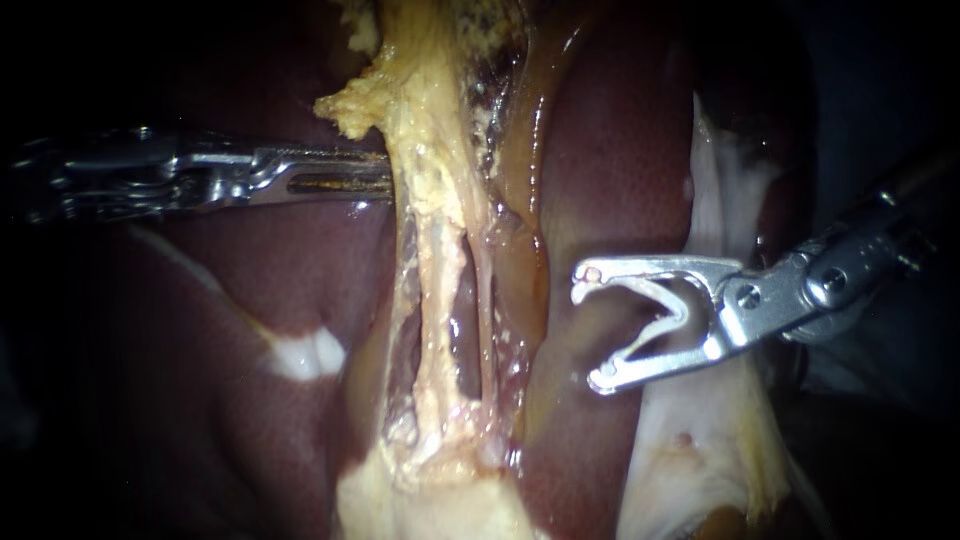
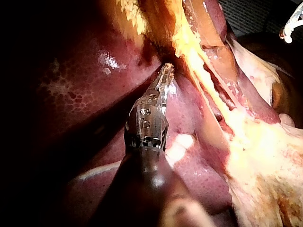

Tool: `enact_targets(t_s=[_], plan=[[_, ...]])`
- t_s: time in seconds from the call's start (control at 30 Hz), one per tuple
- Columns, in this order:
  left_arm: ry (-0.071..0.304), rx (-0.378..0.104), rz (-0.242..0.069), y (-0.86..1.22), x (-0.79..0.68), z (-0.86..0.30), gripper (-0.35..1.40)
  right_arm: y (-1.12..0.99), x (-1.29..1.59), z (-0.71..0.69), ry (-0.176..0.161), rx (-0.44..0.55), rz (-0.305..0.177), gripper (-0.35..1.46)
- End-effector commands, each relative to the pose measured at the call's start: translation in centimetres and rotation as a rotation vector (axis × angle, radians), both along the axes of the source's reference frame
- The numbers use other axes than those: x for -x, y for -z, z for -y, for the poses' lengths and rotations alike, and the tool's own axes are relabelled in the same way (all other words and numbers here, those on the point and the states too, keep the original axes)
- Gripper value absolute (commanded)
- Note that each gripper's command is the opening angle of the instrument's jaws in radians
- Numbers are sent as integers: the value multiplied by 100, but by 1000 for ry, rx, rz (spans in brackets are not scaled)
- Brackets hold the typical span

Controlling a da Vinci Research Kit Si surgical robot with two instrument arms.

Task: Grabbing gallbladder

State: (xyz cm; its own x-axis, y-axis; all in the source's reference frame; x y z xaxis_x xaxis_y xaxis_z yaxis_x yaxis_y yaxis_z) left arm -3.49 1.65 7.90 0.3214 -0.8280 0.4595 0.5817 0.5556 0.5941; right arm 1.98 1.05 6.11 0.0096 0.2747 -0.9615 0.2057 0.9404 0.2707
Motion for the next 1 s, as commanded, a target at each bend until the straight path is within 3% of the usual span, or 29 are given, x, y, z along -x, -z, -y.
enact_targets(t_s=[0.03,0.37,0.63,0.83,1.0], plan=[[-1,1,2,0,0,0,-11,0,0,0,0,0,0,45],[-8,-2,7,15,-2,4,39,0,1,0,1,0,0,45],[-6,2,21,44,-14,15,49,-1,0,0,0,0,0,45],[31,22,42,81,-25,7,54,-1,0,0,0,0,0,45],[81,49,77,111,-31,-9,56,-1,0,0,0,0,0,45]])
